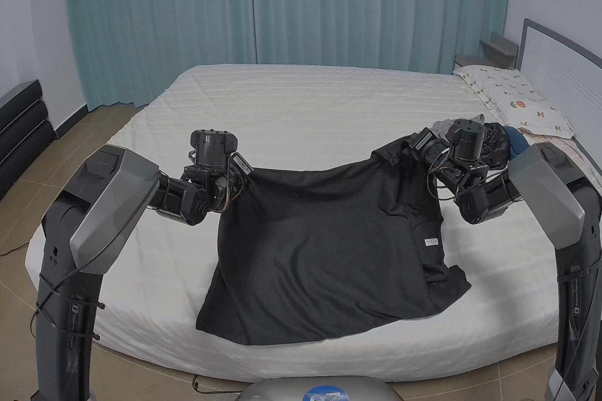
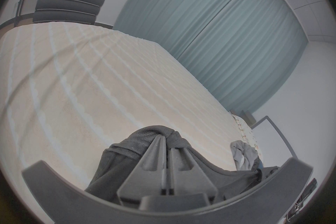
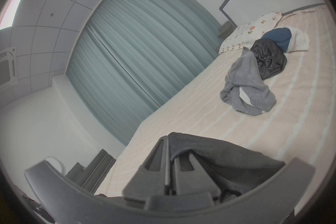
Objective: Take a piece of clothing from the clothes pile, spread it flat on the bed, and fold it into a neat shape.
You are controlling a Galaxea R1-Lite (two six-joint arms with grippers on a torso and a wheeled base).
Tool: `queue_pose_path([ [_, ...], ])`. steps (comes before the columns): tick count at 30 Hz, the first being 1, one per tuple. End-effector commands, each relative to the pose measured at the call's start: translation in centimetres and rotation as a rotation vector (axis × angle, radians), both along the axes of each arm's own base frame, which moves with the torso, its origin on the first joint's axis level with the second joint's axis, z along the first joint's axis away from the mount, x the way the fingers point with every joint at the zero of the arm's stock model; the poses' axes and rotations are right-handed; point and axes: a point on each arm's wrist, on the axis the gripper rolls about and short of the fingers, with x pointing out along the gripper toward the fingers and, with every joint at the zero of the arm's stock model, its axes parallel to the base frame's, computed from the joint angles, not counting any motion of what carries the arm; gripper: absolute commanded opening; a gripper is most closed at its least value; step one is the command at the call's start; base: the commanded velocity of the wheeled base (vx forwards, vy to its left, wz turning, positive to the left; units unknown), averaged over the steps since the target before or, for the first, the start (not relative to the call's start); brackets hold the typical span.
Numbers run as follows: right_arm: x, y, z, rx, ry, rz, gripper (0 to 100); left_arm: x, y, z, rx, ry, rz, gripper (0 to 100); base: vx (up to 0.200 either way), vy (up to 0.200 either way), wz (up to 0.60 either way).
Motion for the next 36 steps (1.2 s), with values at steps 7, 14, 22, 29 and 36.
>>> queue_pose_path([
  [7, 0.9, -0.1, -5.7, -0.027, 0.121, -0.002, 100, 1.0, -0.1, -4.1, 0.032, 0.058, 0.037, 100, 0.0, 0.0, 0.0],
  [14, 2.4, -3.7, -3.4, 0.033, 0.03, -0.152, 100, 2.6, 1.8, -2.2, 0.002, -0.061, 0.19, 100, 0.0, 0.0, 0.0],
  [22, 2.4, -5.2, -6.3, 0.051, 0.155, -0.167, 100, 3.6, 2.6, -3.1, -0.024, -0.06, 0.217, 100, 0.0, 0.0, 0.0],
  [29, 1.9, -5.1, -7.0, 0.054, 0.205, -0.13, 100, 3.0, 3.0, -4.8, 0.046, 0.07, 0.202, 100, 0.0, 0.0, 0.0],
  [36, -0.7, -6.3, -6.0, 0.063, 0.282, -0.069, 100, 1.2, 3.8, -5.5, 0.041, 0.24, 0.114, 100, 0.0, 0.0, 0.0],
])
